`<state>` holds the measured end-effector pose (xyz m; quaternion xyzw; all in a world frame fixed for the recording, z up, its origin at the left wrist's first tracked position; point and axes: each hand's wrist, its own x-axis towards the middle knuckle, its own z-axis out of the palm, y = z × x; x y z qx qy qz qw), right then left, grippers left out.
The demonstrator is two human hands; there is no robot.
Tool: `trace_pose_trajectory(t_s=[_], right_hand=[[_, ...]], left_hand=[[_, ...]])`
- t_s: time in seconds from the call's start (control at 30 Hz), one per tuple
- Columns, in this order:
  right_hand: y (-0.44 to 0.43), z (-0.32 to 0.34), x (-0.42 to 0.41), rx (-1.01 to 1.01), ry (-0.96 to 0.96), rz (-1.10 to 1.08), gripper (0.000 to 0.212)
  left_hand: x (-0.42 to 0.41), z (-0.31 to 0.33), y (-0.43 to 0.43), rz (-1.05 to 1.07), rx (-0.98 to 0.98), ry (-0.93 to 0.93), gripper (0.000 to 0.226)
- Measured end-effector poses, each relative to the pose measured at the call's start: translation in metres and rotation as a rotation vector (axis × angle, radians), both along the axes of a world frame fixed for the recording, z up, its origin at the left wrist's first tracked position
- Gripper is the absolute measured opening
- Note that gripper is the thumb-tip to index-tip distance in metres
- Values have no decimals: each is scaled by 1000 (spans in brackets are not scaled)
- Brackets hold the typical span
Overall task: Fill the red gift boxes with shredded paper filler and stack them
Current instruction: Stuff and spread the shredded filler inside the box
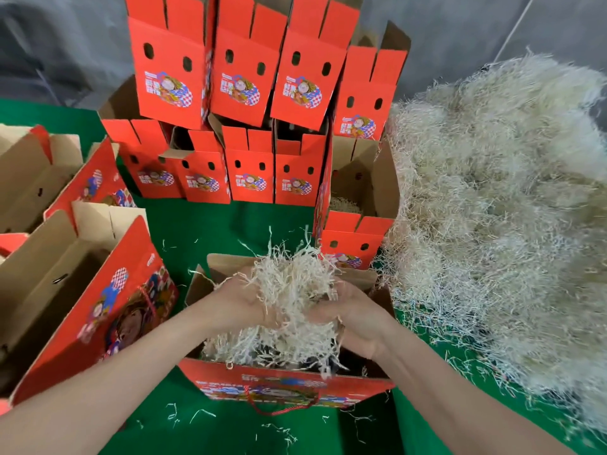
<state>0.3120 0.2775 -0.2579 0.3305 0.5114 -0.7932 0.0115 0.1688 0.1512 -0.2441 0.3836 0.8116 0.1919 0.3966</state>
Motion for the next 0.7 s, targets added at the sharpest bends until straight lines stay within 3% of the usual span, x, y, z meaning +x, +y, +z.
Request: trace_pose_trajectory(t_s=[0.03,0.07,0.13,0.2,0.3,0.4,0.43,0.53,0.6,0.67,0.7], right_hand=[[3,3,4,-12,27,17,62],[8,6,10,5,31,30,61],[19,9,21,66,-14,31,80],[30,5,30,208,-47,88,88],[41,6,40,349,-62,139,62],[45,5,46,486,-76,88,47],[44,4,47,541,-80,74,48],[46,9,46,523,13,-18,53],[39,18,42,331,114,-6,55],[23,21,31,198,124,116,73],[13,19,24,199,74,182,86]], left_hand=[[-4,2,-2,-60,14,131,17],[-11,4,-5,-81,28,202,24],[-23,6,-12,-125,-23,305,61],[-29,6,-18,-271,-134,467,76],[-34,-3,-20,-373,-118,693,88],[-35,5,-24,-351,-202,645,130],[-32,7,-27,-324,-232,549,129],[-29,5,-25,-99,-88,313,55],[-25,3,-17,-93,-44,311,37],[-2,7,-3,-165,-33,316,30],[10,4,6,-248,72,302,29]])
